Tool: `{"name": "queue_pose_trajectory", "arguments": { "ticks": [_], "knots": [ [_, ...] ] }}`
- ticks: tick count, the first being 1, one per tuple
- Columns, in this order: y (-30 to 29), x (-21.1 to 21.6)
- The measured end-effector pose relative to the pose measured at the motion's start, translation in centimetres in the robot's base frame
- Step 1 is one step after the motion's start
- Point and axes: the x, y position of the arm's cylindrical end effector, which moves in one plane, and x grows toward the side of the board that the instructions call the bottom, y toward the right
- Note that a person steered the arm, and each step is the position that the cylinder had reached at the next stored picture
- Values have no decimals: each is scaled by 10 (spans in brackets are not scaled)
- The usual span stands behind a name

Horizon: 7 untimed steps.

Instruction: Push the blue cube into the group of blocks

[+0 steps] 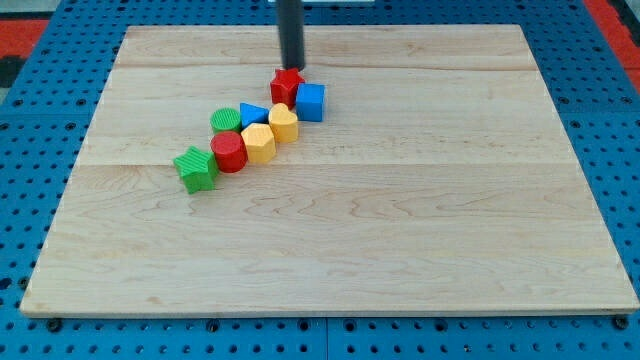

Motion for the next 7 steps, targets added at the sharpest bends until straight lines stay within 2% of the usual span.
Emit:
{"name": "queue_pose_trajectory", "arguments": {
  "ticks": [1,3,4,5,7],
  "knots": [
    [12,14],
    [-17,52],
    [-32,58],
    [-38,35],
    [-74,28]
  ]
}}
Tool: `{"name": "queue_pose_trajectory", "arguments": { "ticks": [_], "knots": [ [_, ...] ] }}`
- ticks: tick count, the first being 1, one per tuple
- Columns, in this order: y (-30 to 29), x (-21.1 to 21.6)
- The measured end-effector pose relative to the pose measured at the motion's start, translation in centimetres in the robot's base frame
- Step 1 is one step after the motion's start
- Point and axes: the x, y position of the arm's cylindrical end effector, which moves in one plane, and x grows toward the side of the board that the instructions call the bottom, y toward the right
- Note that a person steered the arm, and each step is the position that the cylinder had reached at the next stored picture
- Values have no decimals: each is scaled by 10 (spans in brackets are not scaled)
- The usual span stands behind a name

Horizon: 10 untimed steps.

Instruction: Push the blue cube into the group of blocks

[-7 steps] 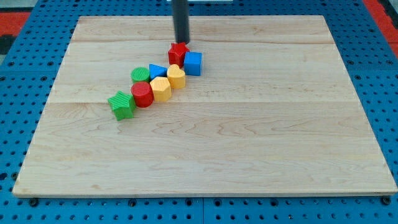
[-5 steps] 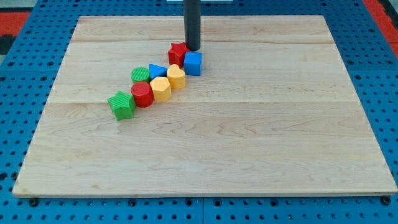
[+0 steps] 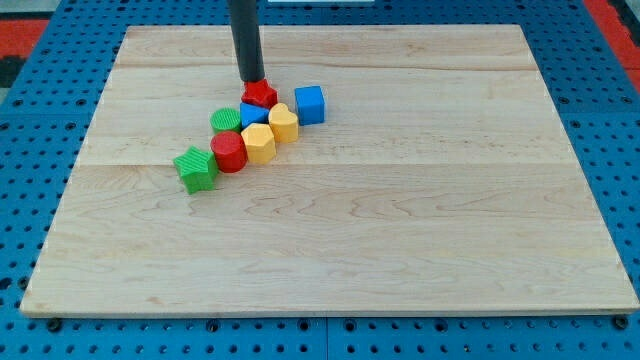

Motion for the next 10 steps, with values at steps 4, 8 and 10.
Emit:
{"name": "queue_pose_trajectory", "arguments": {
  "ticks": [4,8,10],
  "knots": [
    [15,17],
    [62,5],
    [148,88]
  ]
}}
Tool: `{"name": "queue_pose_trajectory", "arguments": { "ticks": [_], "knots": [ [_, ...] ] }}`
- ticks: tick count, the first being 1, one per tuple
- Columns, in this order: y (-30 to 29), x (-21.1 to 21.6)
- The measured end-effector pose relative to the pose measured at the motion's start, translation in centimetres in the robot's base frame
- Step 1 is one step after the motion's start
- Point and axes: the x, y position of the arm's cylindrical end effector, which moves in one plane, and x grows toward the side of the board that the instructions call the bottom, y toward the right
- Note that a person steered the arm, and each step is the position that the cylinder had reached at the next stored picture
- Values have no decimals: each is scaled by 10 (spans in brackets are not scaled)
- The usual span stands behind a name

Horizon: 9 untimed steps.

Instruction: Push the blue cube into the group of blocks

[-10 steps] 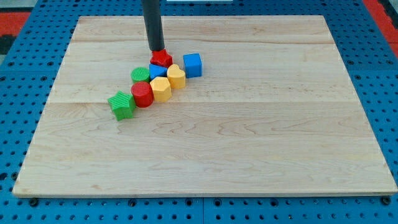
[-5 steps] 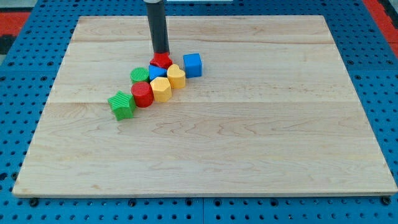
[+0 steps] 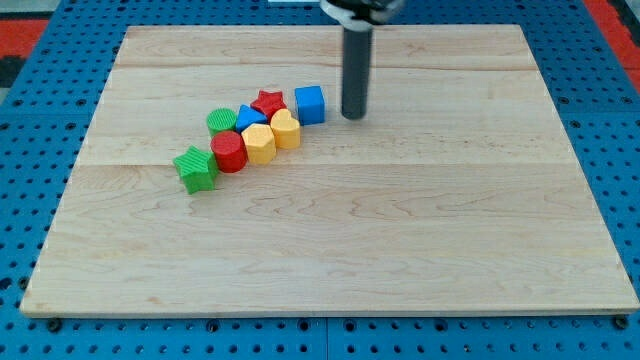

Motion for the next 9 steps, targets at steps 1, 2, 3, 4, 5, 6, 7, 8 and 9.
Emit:
{"name": "queue_pose_trajectory", "arguments": {
  "ticks": [1,2,3,4,5,6,7,8,9],
  "knots": [
    [-12,3],
    [-27,-38],
    [-54,-70],
    [-71,-95],
    [-29,-69],
    [-6,2],
    [-59,-7],
    [-83,-40],
    [-76,-51]
  ]
}}
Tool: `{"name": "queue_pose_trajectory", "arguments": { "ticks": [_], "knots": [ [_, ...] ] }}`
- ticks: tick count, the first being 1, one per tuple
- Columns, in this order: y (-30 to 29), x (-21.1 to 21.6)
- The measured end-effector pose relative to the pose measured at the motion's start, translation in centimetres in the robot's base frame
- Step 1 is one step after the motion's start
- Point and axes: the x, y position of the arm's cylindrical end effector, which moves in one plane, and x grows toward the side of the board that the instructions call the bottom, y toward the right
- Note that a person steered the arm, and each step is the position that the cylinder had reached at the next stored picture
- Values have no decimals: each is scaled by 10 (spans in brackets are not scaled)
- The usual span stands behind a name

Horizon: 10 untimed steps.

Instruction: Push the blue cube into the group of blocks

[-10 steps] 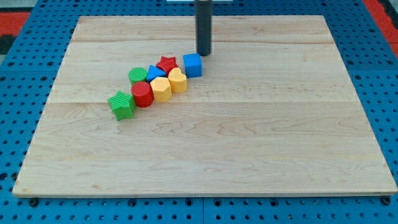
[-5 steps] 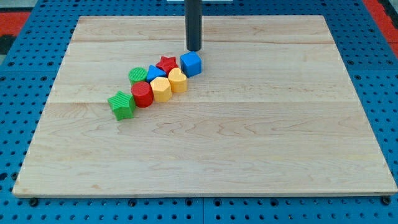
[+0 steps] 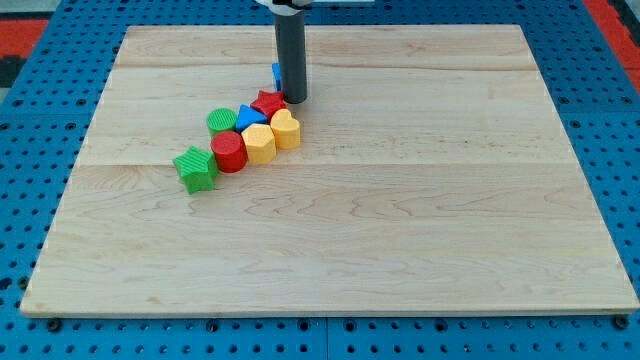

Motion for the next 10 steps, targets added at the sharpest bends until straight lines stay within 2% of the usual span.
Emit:
{"name": "queue_pose_trajectory", "arguments": {
  "ticks": [1,2,4,5,6,7,8,10],
  "knots": [
    [29,-22],
    [3,-39],
    [-91,-51],
    [-109,-76],
    [-136,-75],
    [-135,-51],
    [-107,-25],
    [-107,9]
  ]
}}
